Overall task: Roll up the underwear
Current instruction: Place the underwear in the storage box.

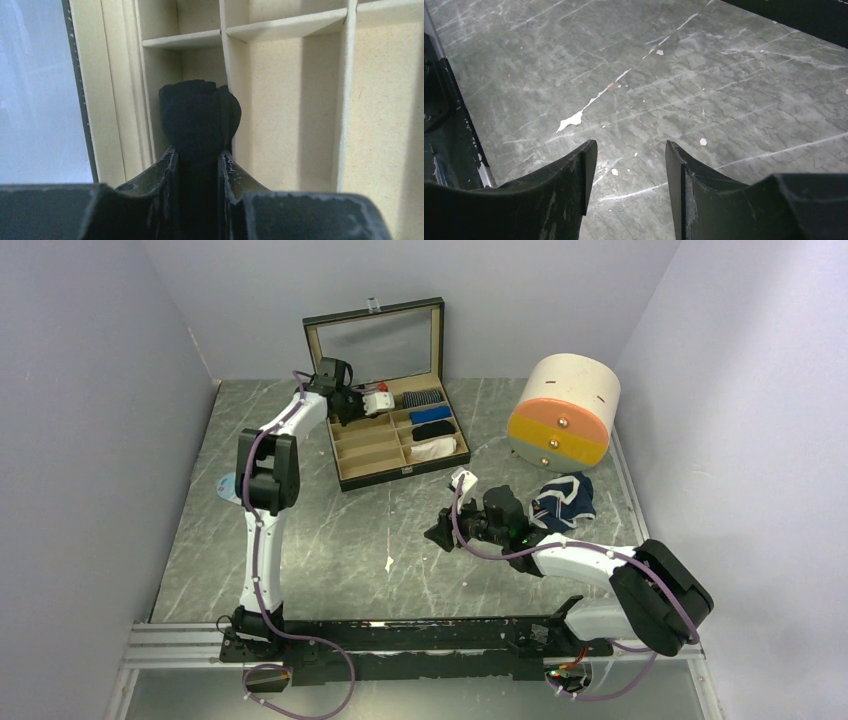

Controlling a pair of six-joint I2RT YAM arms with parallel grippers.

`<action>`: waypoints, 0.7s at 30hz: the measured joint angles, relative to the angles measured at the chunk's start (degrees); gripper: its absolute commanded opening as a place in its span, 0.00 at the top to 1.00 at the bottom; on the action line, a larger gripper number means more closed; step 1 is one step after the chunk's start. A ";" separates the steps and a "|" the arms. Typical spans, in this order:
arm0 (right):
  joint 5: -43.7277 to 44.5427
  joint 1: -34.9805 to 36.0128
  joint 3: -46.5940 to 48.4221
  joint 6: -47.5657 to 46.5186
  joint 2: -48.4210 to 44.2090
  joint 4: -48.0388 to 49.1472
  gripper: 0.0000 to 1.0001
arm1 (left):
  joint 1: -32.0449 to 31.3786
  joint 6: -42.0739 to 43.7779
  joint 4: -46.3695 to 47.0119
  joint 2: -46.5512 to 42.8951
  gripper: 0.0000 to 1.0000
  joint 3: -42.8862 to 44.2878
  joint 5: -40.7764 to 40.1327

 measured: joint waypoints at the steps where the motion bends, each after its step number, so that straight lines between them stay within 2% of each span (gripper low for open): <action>1: 0.00 0.00 0.00 0.00 0.00 0.00 0.44 | 0.09 -0.31 0.04 0.20 0.71 0.24 0.04; 9: -0.31 0.00 0.35 0.02 1.20 0.00 0.44 | 0.72 -2.16 1.11 0.35 0.33 1.27 0.42; 11: -0.46 0.00 0.52 0.02 1.42 0.00 0.44 | 0.98 -2.56 2.10 0.35 0.19 1.33 0.52; 15: -0.50 0.00 0.81 0.02 1.46 0.00 0.44 | 1.53 -3.30 3.76 0.17 0.17 1.38 1.18; 21: -0.68 0.00 0.87 0.07 1.46 0.02 0.44 | 2.16 -4.57 3.91 -0.66 0.22 0.61 3.30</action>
